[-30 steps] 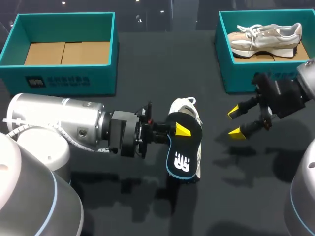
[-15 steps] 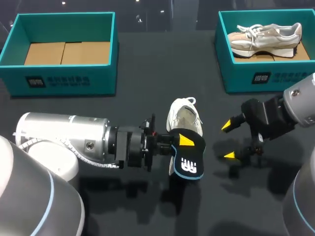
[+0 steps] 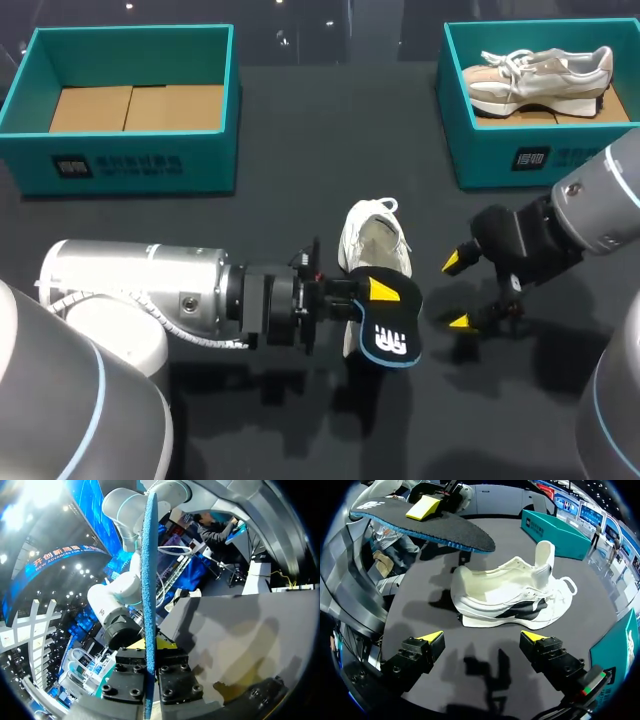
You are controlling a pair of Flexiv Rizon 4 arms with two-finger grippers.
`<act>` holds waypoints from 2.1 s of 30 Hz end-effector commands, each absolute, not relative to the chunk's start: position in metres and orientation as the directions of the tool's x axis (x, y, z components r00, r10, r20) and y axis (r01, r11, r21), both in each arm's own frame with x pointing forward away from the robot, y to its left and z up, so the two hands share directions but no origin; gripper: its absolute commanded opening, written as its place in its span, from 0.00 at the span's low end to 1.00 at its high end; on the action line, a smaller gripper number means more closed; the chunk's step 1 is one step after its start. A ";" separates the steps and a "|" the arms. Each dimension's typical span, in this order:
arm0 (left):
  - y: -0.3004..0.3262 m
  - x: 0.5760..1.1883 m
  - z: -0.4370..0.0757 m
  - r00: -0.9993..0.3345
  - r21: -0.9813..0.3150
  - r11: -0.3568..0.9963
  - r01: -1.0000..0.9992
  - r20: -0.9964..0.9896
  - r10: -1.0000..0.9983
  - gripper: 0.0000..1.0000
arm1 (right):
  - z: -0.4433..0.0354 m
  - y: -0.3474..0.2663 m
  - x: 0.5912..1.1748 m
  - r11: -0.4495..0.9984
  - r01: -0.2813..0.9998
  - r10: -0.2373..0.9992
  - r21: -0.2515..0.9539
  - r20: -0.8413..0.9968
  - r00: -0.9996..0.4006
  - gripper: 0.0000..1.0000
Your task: Take the shoe out of the shoebox, open the shoe tongue, remove and reinsert the insole, then place the shoe into the shoebox
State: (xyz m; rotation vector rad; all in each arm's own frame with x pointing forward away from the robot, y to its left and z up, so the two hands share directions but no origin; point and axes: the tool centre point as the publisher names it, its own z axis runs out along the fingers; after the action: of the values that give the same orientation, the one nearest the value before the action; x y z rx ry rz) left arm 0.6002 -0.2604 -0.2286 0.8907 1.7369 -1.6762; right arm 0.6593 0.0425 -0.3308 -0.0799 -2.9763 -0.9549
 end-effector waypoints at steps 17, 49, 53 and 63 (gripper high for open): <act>-0.264 0.609 -0.246 -0.689 -0.693 -0.027 0.721 -0.720 0.082 0.00 | -0.356 0.080 0.666 0.880 0.040 0.058 0.474 -0.023 -0.998 1.00; -0.261 0.610 -0.257 -0.715 -0.722 -0.077 0.687 -0.691 0.103 0.00 | -0.362 0.081 0.673 0.896 0.149 0.186 0.419 -0.050 -0.981 1.00; -0.263 0.614 -0.261 -0.732 -0.739 -0.110 0.665 -0.674 0.100 0.00 | -0.362 0.081 0.673 0.896 0.149 0.186 0.419 -0.050 -0.981 1.00; -0.267 0.613 -0.262 -0.755 -0.760 -0.167 0.628 -0.647 0.102 0.00 | -0.362 0.081 0.673 0.896 0.149 0.186 0.419 -0.050 -0.981 1.00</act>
State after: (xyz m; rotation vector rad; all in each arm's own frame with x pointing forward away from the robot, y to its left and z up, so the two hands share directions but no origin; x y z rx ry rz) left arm 0.6107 -0.2637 -0.2606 0.8264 1.7467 -1.9713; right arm 0.6749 0.0807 -0.3622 -0.2771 -3.1415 -0.6848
